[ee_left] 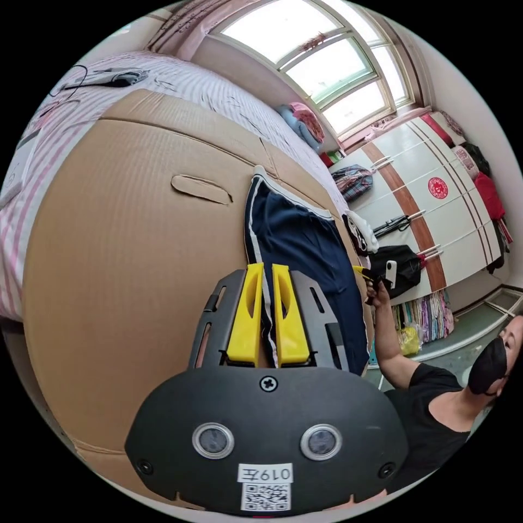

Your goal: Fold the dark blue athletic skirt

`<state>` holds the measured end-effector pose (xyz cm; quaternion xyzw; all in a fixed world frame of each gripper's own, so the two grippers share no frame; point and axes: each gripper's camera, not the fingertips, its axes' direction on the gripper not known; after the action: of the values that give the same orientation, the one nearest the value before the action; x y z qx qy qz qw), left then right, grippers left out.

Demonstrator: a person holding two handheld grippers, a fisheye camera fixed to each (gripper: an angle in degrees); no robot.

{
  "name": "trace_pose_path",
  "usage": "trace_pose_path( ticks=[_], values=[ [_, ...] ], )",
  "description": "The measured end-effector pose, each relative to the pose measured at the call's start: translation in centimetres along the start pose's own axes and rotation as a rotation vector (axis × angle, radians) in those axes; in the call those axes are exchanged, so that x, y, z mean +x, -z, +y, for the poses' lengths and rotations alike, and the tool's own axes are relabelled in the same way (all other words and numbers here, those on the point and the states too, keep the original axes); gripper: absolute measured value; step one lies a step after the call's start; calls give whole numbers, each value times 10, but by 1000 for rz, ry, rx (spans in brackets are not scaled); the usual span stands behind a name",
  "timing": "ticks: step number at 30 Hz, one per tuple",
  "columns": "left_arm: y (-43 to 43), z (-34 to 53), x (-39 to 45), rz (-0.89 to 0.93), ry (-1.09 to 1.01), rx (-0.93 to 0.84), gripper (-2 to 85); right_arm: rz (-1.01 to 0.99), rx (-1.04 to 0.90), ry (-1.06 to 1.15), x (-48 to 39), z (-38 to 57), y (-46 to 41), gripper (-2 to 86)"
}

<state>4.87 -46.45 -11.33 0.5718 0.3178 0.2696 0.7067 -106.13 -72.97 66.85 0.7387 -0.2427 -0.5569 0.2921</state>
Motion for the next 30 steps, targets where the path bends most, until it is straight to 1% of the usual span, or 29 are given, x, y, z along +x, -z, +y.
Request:
trace_pose_path(
  ticks=[4,6,11,16,19,26,30],
  values=[
    [3,17,3,-69,50,-31,13,-80,-4,-33,9,4,6,80],
    [5,22,0,-42,69,-29,13,-101,-8,-46,13,5,8,78],
    [17,32,-11,24,111,-24,15,-251,-36,-76,34,10,18,78],
    [29,41,-21,106,124,-38,31,-311,-61,-95,47,18,26,42],
    [34,41,-22,139,126,-50,54,-312,-58,-96,49,20,32,27],
    [41,31,0,118,74,-110,84,-311,-51,-105,51,23,46,12],
    [41,24,16,4,53,-147,57,-260,-66,-88,43,21,54,7]
  ],
)
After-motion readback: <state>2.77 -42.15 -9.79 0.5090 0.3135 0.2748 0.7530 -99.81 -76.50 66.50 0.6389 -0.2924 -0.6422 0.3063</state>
